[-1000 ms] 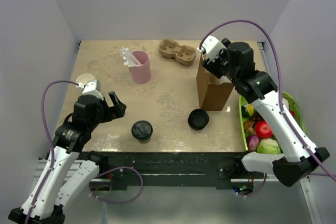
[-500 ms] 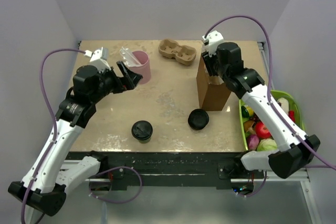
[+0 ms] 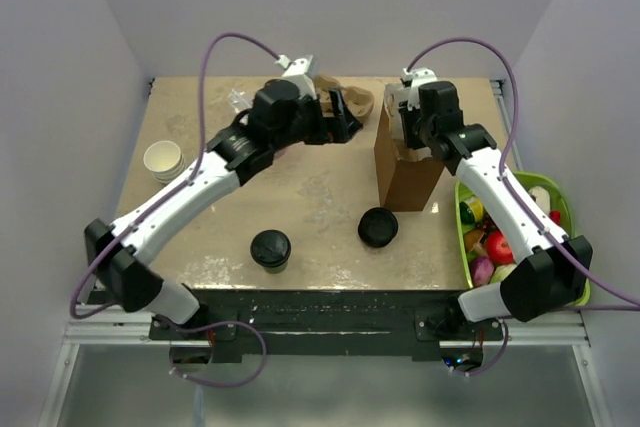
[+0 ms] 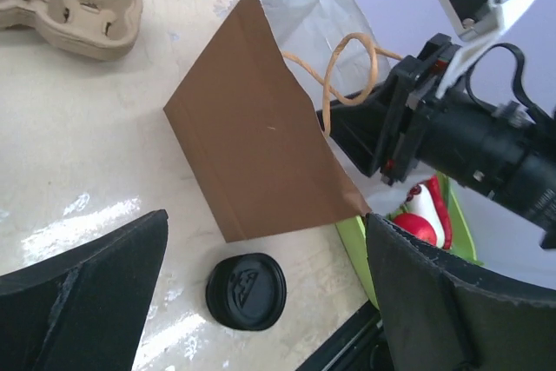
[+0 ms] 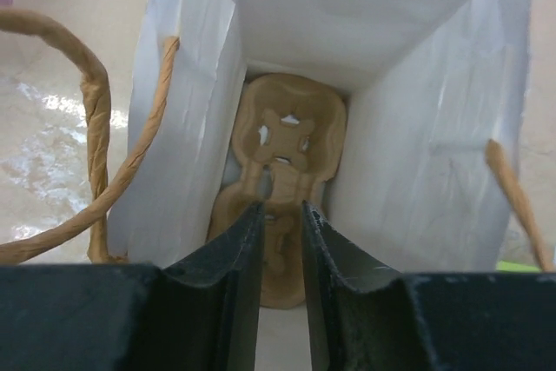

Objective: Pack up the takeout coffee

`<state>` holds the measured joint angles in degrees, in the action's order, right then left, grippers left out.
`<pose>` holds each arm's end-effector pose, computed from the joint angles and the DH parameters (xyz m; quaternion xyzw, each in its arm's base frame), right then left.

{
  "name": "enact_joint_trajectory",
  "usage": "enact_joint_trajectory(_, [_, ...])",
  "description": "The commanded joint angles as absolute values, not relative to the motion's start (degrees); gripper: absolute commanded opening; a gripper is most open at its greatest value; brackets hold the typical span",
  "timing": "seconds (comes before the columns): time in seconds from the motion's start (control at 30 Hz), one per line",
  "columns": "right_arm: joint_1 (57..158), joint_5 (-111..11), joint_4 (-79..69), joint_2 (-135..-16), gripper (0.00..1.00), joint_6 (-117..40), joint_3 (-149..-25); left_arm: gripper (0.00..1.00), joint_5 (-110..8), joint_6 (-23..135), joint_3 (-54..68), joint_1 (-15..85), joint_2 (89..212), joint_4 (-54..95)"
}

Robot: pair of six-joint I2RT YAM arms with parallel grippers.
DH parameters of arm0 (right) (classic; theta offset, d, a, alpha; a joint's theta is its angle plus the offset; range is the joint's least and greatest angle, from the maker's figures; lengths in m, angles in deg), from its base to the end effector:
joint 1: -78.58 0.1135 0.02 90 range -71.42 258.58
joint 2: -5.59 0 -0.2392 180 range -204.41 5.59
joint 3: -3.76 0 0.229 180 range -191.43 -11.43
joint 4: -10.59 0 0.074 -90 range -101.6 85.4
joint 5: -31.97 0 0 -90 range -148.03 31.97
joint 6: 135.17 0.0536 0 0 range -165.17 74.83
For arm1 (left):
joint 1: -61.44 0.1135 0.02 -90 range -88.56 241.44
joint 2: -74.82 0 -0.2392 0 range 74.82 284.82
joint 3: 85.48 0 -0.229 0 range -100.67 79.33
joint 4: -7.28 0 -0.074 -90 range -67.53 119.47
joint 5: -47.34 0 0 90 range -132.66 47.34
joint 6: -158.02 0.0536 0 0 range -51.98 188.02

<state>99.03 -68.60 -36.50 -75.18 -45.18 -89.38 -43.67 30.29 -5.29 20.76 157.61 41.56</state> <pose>0.2934 0.0989 0.3265 -0.1146 0.8757 0.0017 0.4691 0.2502 -0.2163 0.3800 0.0260 0.8048 -0.3803 0.4550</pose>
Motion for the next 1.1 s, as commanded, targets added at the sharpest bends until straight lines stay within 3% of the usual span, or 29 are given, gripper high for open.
enact_joint_trajectory(0.0, [98.4, -64.0, -35.4, -76.0, 0.25, -41.8, -88.9, 1.00, -38.6, 32.9, -16.0, 16.7, 166.2, 42.0])
enact_joint_trajectory(0.17, [98.2, -62.2, -36.7, -79.7, 0.20, -41.4, -88.9, 0.95, -34.1, 32.9, -25.3, 14.9, 176.9, 46.7])
enact_joint_trajectory(0.3, [98.3, -61.5, -36.8, -82.2, 0.13, -41.0, -88.5, 0.79, -33.3, 32.8, -26.1, 14.3, 180.7, 45.5])
enact_joint_trajectory(0.37, [98.3, -61.4, -37.2, -84.0, 0.11, -40.5, -88.6, 0.75, -33.3, 32.6, -27.1, 14.3, 182.0, 46.1])
enact_joint_trajectory(0.87, [98.0, -59.8, -36.7, -94.9, 0.10, -40.1, -85.9, 0.71, -36.0, 32.7, -25.8, 14.3, 184.1, 44.7])
enact_joint_trajectory(1.07, [98.0, -64.7, -36.8, -97.4, 0.11, -39.6, -85.6, 0.59, -36.2, 33.1, -25.3, 14.2, 183.4, 43.9])
